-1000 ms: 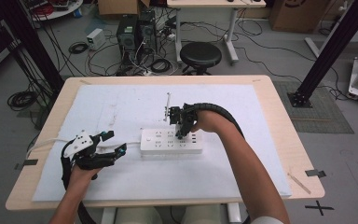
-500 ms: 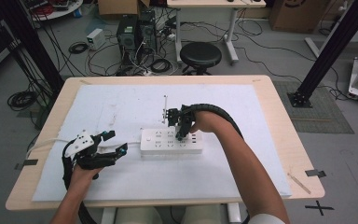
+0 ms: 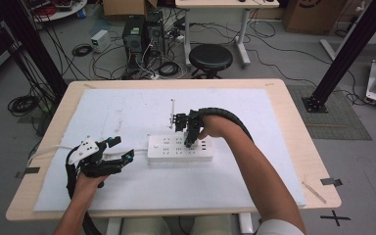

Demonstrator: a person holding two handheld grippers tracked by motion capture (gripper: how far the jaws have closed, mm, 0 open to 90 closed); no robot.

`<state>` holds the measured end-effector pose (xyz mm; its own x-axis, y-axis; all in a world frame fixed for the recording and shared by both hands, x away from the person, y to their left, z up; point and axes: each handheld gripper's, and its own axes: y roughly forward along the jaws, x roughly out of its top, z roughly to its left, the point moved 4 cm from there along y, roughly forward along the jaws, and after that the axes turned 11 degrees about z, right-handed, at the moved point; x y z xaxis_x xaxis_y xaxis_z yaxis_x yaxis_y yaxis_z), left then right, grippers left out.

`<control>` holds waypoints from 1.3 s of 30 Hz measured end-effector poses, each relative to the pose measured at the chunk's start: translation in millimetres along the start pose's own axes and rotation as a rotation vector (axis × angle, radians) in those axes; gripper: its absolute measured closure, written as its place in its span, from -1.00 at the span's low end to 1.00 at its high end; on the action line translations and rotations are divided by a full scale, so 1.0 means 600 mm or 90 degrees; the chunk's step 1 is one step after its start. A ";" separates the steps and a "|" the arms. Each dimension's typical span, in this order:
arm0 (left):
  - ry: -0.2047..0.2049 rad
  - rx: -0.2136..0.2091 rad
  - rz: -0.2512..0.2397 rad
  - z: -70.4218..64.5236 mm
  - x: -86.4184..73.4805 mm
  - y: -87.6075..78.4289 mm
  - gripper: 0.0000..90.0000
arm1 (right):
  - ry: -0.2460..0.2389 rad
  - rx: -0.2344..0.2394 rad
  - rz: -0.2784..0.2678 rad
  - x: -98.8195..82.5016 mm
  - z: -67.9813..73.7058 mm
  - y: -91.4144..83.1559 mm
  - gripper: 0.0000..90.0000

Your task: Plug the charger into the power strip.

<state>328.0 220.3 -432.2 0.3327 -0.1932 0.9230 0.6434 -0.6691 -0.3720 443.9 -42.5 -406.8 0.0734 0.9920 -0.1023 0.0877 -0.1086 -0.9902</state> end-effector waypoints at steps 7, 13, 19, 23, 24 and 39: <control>-0.003 0.002 -0.002 0.000 0.000 0.002 -0.47 | 0.003 0.009 -0.004 -0.001 -0.003 0.003 0.41; -0.005 0.003 0.001 0.001 0.000 0.003 -0.47 | -0.010 0.006 -0.028 -0.005 -0.004 0.004 0.40; -0.001 0.003 0.005 -0.002 0.000 0.003 -0.47 | -0.005 0.001 -0.063 -0.013 -0.008 0.006 0.19; 0.000 0.004 0.006 -0.003 0.000 0.003 -0.47 | 0.076 0.031 -0.150 -0.026 -0.011 -0.012 -0.16; -0.001 0.004 0.006 -0.003 0.000 0.003 -0.47 | 0.082 0.031 -0.164 -0.030 -0.010 -0.016 -0.19; -0.001 0.007 0.001 -0.004 0.001 -0.002 -0.47 | 0.286 0.004 -0.302 -0.159 0.019 -0.054 -0.51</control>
<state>325.8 219.4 -430.7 0.3353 -0.1930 0.9221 0.6502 -0.6609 -0.3748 423.0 -133.0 -366.0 0.4368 0.8087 0.3940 0.2073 0.3357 -0.9189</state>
